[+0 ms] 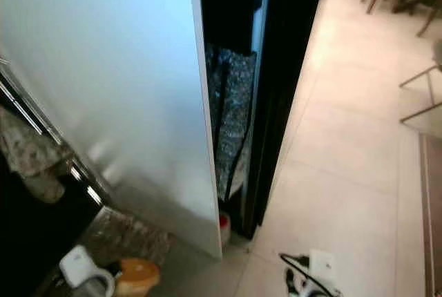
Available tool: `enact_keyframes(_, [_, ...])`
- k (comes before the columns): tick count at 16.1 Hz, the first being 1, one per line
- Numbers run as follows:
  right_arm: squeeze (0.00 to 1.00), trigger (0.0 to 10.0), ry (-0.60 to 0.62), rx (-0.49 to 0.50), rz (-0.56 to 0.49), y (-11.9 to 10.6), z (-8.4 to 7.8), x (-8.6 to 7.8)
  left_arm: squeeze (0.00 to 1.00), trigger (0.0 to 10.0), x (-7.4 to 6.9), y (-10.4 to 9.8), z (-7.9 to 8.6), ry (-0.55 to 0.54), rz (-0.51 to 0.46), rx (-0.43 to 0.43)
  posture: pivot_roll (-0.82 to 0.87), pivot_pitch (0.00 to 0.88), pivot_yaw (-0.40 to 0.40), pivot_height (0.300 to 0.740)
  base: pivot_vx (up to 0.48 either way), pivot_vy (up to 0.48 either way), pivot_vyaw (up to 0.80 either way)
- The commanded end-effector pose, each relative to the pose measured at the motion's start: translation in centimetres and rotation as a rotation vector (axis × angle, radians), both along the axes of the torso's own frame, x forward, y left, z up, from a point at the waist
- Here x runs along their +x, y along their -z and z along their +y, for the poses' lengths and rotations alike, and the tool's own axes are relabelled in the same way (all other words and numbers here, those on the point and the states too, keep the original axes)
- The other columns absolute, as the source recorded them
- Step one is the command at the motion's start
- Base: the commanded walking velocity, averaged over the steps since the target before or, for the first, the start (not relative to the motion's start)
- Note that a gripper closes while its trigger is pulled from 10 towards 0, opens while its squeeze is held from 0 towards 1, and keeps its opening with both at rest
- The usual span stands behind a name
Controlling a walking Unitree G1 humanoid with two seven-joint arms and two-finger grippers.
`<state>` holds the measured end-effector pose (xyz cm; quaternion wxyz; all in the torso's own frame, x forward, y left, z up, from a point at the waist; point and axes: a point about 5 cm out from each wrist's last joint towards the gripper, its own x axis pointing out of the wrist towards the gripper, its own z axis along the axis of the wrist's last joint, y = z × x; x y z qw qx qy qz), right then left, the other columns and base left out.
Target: Restocking fridge
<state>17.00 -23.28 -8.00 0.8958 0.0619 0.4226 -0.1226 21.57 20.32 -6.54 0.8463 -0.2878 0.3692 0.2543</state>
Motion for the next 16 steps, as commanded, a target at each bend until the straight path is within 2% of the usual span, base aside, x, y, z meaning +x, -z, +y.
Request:
enact_keyframes(1, [0.0, 10.0, -0.018, 0.008, -0.024, -0.25, 0.73, 0.88, 0.0, 10.0, -0.63, 0.15, 1.02, -0.004, 0.016, 0.034, -0.07, 0.017, 0.033, 0.74, 0.0, 0.0, 0.0])
enact_keyframes(3, [0.0, 10.0, -0.016, 0.01, -0.021, -0.21, 0.74, 0.83, 0.0, 10.0, -0.63, 0.18, 0.9, 0.004, 0.017, 0.03, -0.07, 0.015, 0.032, 0.74, 0.0, 0.0, 0.0])
enact_keyframes(10, [0.0, 10.0, -0.014, 0.01, -0.019, -0.13, 0.76, 0.64, 0.0, 10.0, -1.27, 0.52, 1.06, 0.012, 0.032, 0.028, -0.07, 0.0, 0.031, 0.74, 0.0, 0.0, -0.69])
enact_keyframes(13, [0.0, 10.0, -0.007, 0.006, -0.031, -0.2, 0.74, 0.72, 0.0, 10.0, -1.34, 0.53, 1.2, 0.016, 0.034, 0.029, -0.07, 0.0, 0.033, 0.74, 0.0, 0.0, 0.0])
enact_keyframes(16, [0.0, 10.0, 0.027, -0.018, -0.091, -0.58, 0.53, 1.05, 0.0, 10.0, -1.36, 0.52, 1.26, 0.014, 0.034, 0.034, -0.08, 0.015, 0.031, 0.74, 0.0, 0.0, 0.0])
